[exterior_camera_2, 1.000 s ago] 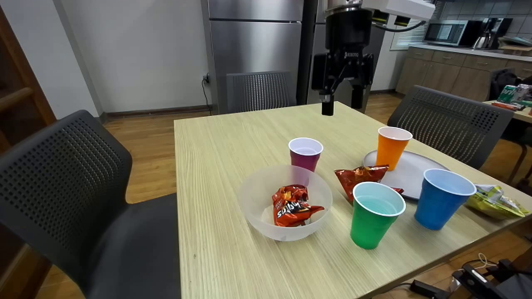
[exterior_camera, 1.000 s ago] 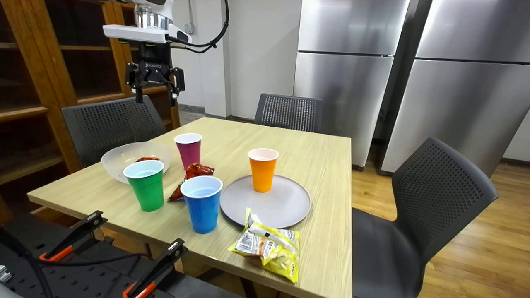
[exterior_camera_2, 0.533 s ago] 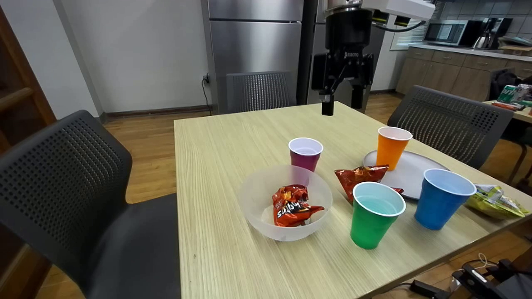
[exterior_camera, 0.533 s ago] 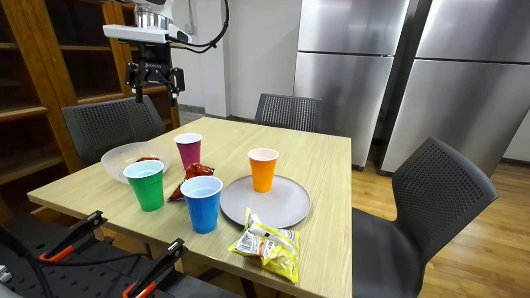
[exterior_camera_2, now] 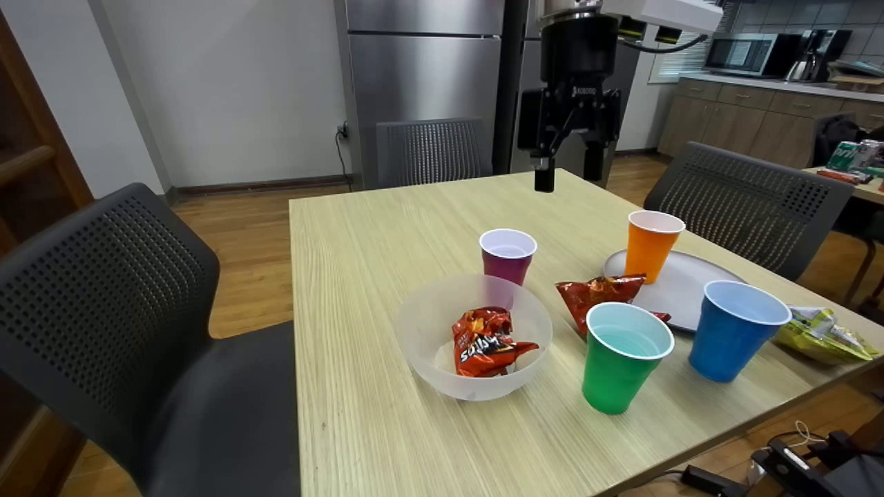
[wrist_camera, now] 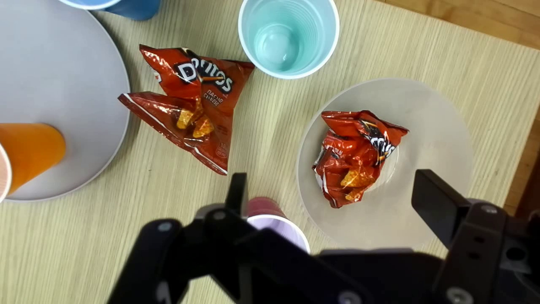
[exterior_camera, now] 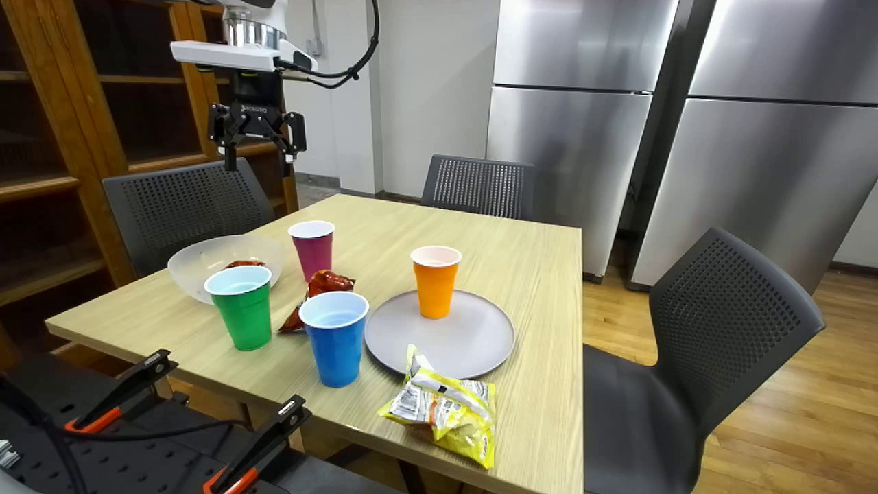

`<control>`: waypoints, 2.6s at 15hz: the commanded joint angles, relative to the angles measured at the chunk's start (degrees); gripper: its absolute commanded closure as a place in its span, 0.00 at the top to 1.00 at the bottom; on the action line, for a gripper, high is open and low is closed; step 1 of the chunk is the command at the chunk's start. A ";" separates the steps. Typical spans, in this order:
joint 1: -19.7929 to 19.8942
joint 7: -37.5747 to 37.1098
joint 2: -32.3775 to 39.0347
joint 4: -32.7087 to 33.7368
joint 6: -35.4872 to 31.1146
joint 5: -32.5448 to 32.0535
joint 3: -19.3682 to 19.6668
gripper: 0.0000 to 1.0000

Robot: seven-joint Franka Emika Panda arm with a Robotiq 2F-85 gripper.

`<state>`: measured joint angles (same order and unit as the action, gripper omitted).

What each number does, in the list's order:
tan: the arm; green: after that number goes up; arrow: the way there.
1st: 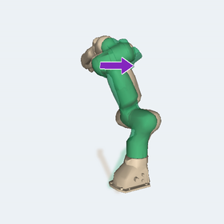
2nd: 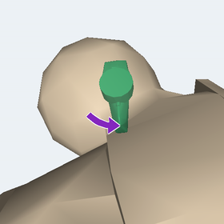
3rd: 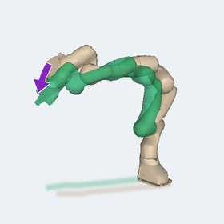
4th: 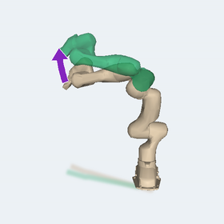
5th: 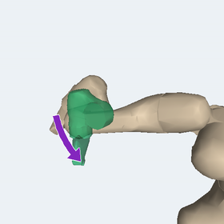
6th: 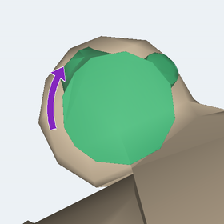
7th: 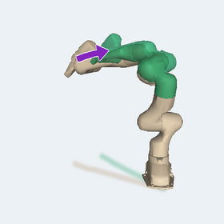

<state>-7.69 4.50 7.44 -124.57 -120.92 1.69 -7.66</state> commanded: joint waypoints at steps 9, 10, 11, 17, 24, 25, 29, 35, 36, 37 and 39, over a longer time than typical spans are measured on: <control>-0.03 0.03 2.93 1.09 -4.61 0.41 -0.23 1.00; -0.12 -0.37 3.81 1.59 -5.47 0.06 -0.21 1.00; -0.19 -0.45 4.80 2.15 -6.27 -0.06 -0.23 1.00; -0.25 -1.36 11.06 5.79 -11.91 0.46 -0.17 1.00; -0.79 -3.52 19.65 12.53 -14.89 -0.28 0.36 1.00; -0.94 -4.07 20.86 13.61 -15.10 -0.23 0.42 1.00; -1.77 -5.24 25.05 17.28 -15.58 -0.67 0.64 1.00; -2.70 -6.14 28.72 20.36 -14.95 -0.95 1.03 1.00; -2.73 -6.21 29.07 20.66 -14.97 -0.90 1.09 1.00; -2.71 -6.18 29.29 20.81 -14.86 -0.89 1.15 1.00; -2.73 -6.22 29.61 20.97 -14.89 -0.97 1.35 1.00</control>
<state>-9.49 0.35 36.03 -105.50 -136.58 1.64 -7.20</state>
